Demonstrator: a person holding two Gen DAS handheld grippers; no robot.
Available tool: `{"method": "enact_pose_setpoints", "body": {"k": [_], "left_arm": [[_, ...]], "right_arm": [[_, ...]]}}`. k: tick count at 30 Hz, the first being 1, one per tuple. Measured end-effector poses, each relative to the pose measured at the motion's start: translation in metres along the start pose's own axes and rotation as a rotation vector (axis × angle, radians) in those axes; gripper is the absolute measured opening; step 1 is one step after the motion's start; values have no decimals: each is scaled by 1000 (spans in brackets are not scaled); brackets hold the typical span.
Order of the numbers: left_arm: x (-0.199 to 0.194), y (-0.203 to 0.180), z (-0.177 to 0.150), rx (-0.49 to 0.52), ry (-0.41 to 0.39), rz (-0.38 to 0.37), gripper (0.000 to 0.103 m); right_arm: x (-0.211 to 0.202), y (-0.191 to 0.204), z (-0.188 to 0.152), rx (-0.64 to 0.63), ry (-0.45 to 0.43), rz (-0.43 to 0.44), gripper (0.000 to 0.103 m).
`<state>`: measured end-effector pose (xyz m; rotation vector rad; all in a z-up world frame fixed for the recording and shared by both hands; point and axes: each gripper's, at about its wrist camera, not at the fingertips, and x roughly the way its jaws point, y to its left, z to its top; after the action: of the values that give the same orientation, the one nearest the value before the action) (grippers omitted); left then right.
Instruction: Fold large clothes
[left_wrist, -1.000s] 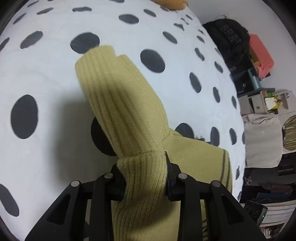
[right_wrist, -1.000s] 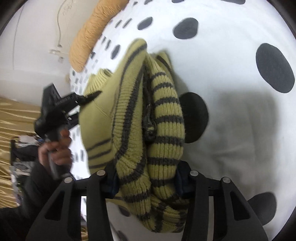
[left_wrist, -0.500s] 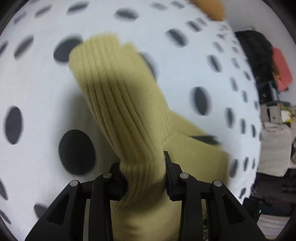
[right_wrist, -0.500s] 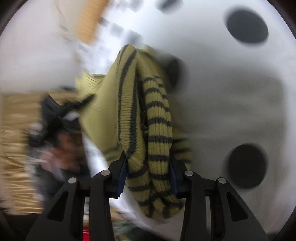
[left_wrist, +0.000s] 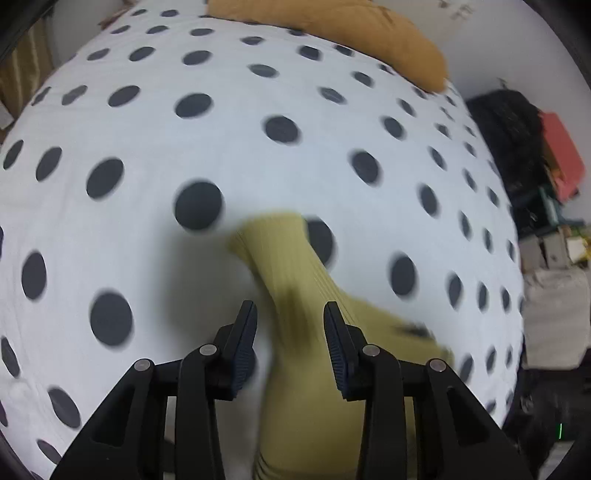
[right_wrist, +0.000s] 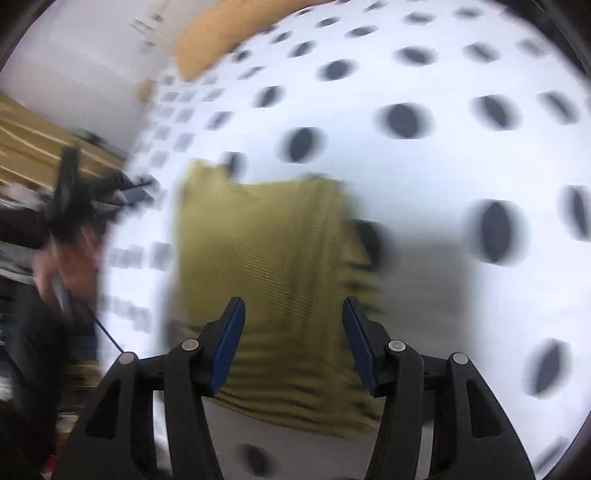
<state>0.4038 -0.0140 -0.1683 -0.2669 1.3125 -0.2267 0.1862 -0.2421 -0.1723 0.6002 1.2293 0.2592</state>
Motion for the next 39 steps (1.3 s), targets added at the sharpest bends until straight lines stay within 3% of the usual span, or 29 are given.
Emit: {"method": "enact_pose_setpoints", "body": {"k": [2,3,6,10,14,16,18,21,24,26,29,32,35,39], "left_arm": [[-4,-18,-38,42,41,-38,38],[-4,-22,-57,66,62,-37,38],[6,-30,-98,119,99,56,37],[2,-28,-133,94,123,78,37],[-13,-50,-156,139,55,98,38],[-1,-55,-165,142,80,135,38],[21,-52,-173,122,130,167,42],[31,-45,-183,100,135,180,48],[20,-46,-186,93,136,207,49],[3,-44,-194,83,129,214,46],[-6,-45,-209,97,130,224,47],[10,-36,-229,102,182,265,48],[26,-29,-249,139,188,323,56],[25,-31,-258,136,190,336,55]], "right_arm": [[34,5,19,1,38,-6,54],[55,7,29,5,63,-33,48],[87,-13,51,-1,77,-196,0],[66,-23,62,4,4,-346,3],[30,12,29,-39,-15,-238,3],[29,28,-1,-69,19,-210,3],[50,28,-19,-96,83,-261,3],[76,8,-20,-51,118,-316,0],[60,4,-12,22,90,-376,0],[44,14,-12,7,54,-435,7],[17,39,-32,-46,25,-384,7],[25,49,-57,-83,73,-351,7],[65,22,-76,-98,187,-400,5],[68,5,-76,-73,242,-417,2]]}}
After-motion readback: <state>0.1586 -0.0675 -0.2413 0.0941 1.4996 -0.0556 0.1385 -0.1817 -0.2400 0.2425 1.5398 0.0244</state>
